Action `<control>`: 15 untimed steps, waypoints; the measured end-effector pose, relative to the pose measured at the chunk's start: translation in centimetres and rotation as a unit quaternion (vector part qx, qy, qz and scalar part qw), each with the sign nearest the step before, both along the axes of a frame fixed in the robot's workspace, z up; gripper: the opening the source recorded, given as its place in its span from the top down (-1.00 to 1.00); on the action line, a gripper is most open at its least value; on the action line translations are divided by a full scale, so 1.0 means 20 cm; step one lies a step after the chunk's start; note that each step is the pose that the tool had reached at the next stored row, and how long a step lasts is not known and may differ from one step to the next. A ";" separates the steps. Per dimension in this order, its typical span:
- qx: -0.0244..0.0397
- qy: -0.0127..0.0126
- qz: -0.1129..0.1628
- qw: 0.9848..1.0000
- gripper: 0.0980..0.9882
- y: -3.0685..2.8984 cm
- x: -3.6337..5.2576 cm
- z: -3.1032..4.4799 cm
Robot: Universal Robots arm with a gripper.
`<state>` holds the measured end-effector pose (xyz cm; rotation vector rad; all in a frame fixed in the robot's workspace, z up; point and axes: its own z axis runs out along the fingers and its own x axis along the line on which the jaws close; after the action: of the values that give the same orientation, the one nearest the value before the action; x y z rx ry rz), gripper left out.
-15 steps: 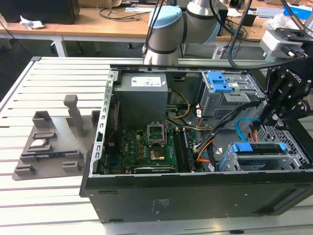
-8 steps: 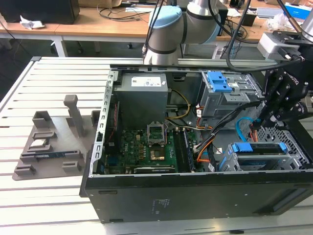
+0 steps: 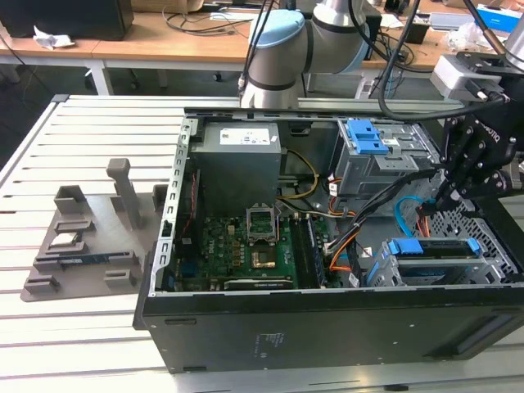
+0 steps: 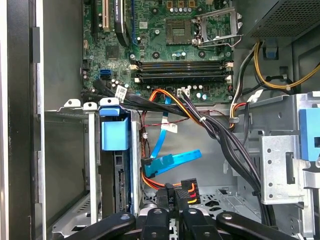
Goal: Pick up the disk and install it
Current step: 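Insert the first disk wire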
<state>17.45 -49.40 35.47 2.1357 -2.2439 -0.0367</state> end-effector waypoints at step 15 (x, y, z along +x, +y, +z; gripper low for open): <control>0.000 0.000 0.000 1.000 0.83 -0.095 -0.001 -0.002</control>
<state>17.42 -51.30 35.43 2.1357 -2.2439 -0.0367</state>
